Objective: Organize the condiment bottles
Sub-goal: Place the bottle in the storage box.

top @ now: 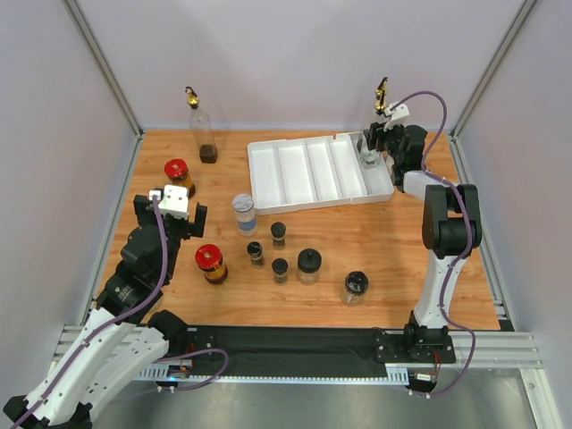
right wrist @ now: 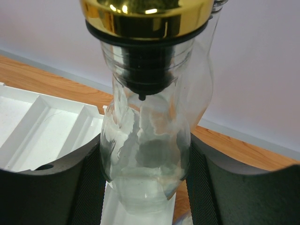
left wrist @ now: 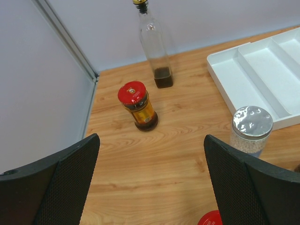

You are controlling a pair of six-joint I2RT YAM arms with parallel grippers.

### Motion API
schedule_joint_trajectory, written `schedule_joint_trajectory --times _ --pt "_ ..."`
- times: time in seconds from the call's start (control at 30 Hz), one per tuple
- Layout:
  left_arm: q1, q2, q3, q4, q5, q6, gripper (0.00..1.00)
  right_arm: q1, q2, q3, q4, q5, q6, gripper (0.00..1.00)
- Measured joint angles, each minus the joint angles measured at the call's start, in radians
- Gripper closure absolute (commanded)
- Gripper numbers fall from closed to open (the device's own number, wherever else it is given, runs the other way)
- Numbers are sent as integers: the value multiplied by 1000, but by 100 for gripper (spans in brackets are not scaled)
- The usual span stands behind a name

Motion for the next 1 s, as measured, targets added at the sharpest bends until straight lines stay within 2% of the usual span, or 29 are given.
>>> schedule_joint_trajectory --times 0.07,0.1,0.2,0.4,0.67,0.77,1.0 --pt "0 0 0 0 0 0 0 0 0 0 0 0 0 64" --pt "0 0 0 0 0 0 0 0 0 0 0 0 0 56" --pt "0 0 0 0 0 0 0 0 0 0 0 0 0 43" --pt "0 0 0 0 1 0 0 0 0 0 9 1 -3 25" --pt "0 -2 0 0 3 0 0 -1 -22 -7 17 0 -8 10" --pt "0 -3 0 0 10 0 0 -1 -48 -25 20 0 -12 0" --pt "0 -4 3 -5 40 -12 0 -1 -151 -95 0 -11 -32 0"
